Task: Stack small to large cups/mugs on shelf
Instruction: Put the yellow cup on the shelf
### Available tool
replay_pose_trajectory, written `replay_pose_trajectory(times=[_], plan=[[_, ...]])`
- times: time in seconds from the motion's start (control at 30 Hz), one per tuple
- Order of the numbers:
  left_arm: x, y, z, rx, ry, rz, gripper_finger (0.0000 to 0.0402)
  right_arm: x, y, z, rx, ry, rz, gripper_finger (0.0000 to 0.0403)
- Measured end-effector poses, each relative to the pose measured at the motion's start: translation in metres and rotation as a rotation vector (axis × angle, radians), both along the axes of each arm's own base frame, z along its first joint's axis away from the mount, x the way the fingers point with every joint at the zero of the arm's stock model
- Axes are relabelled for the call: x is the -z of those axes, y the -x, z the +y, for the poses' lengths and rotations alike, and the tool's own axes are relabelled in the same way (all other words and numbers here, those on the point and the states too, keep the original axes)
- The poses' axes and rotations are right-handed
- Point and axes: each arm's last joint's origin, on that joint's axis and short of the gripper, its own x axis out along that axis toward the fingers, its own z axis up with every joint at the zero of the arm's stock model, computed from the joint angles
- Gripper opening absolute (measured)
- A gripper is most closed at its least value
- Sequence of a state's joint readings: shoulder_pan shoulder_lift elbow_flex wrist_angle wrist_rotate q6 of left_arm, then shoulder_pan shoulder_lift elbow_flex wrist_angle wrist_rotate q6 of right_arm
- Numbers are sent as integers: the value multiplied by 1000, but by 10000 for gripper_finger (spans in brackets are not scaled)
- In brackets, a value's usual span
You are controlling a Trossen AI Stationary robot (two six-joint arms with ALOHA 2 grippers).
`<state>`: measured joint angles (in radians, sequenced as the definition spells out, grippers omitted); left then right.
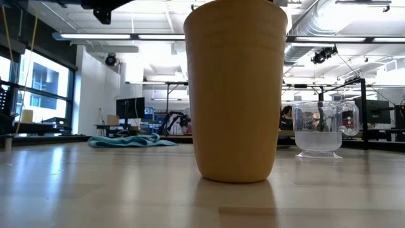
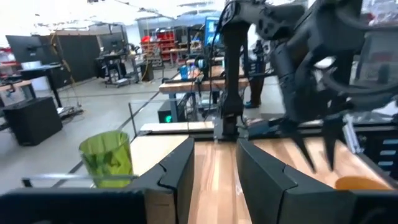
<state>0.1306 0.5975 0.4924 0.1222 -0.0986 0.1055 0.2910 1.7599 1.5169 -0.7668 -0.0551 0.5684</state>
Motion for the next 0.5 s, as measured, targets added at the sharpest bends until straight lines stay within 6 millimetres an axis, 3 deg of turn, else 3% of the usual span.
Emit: replay_pose_trajectory(times=[0.17,0.5], plan=[[10,-1,1,-33,0,31,108,5,0,12,7,-18,13,91],[9,0,1,-41,-15,20,108,12,1,20,44,21,33,91]])
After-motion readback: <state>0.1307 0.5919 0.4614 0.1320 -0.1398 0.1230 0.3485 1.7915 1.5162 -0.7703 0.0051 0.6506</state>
